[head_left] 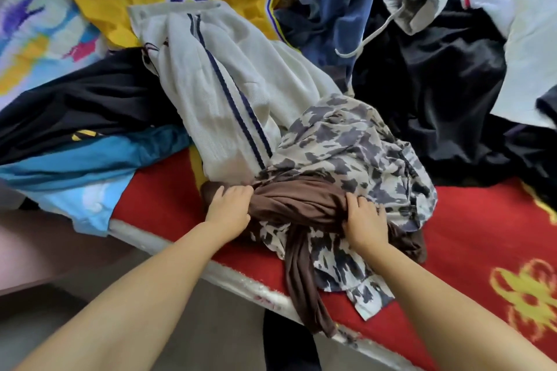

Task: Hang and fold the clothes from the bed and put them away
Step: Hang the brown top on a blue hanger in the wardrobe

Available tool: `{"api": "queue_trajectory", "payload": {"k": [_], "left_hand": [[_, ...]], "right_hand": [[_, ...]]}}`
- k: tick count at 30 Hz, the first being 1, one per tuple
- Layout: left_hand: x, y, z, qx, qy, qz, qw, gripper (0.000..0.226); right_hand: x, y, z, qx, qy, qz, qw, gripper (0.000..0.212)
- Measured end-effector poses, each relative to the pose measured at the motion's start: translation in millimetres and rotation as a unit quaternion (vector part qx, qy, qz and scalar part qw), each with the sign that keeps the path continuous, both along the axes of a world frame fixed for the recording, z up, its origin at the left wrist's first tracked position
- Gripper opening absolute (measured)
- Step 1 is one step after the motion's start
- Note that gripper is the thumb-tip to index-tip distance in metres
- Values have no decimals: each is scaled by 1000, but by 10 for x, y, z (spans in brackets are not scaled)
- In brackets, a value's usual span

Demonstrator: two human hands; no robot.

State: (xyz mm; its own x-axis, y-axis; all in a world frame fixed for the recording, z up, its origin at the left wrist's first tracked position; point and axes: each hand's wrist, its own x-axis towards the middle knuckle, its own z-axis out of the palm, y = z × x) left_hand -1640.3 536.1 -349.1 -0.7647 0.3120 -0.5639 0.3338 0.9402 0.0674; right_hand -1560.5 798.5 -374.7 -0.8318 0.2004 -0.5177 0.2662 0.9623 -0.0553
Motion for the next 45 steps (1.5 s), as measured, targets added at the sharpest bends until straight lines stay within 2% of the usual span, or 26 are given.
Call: {"api": "queue_trajectory", "payload": {"k": [2,4,10,15,17,20,24,29,32,36,38,39,42,45], "left_hand": [[30,-25,47,13,16,8,1000,30],[90,-86,135,52,24,44,997,31],[294,-372,676,165,50,116,978,44],[415,-832,1430,250,89,203,943,38],[511,-1062,1770,291,100,242,920,37],[734,-1485,2258,337,127,290,887,21],[1341,-2194,2847,412,172,335,830,16],[2445,-3057,3287,397,262,407,780,15],[3088,-3454,3459,381,293,426,766,26],[4004,-3847,3649,304,278,480,774,31],[4504,-4006,3747,297,266,467,789,29],[4727,-4038,3798,295,262,448,802,37],[5201,-3929,3961,317,204,352,857,81],[5518,-3843,4006,354,155,289,876,101]], "right_hand": [[-70,69,13,-24,43,2,999,35],[-118,108,121,-73,67,-26,995,21],[-250,0,805,-222,126,-116,960,6],[-500,-298,1666,-352,129,-115,920,16],[-582,-500,2042,-402,129,-112,900,20],[-619,-933,2559,-471,135,-115,864,24],[-337,-1773,3204,-554,99,-96,821,28],[434,-2830,3766,-628,41,-77,773,22],[927,-3375,4036,-671,8,-89,736,23],[1665,-4127,4403,-732,-91,-94,668,16],[2060,-4534,4606,-766,-126,-88,624,21],[2237,-4722,4698,-775,-142,-85,610,22],[2618,-5145,4889,-767,-178,-63,613,26],[2871,-5476,4965,-736,-184,-48,650,22]]}}
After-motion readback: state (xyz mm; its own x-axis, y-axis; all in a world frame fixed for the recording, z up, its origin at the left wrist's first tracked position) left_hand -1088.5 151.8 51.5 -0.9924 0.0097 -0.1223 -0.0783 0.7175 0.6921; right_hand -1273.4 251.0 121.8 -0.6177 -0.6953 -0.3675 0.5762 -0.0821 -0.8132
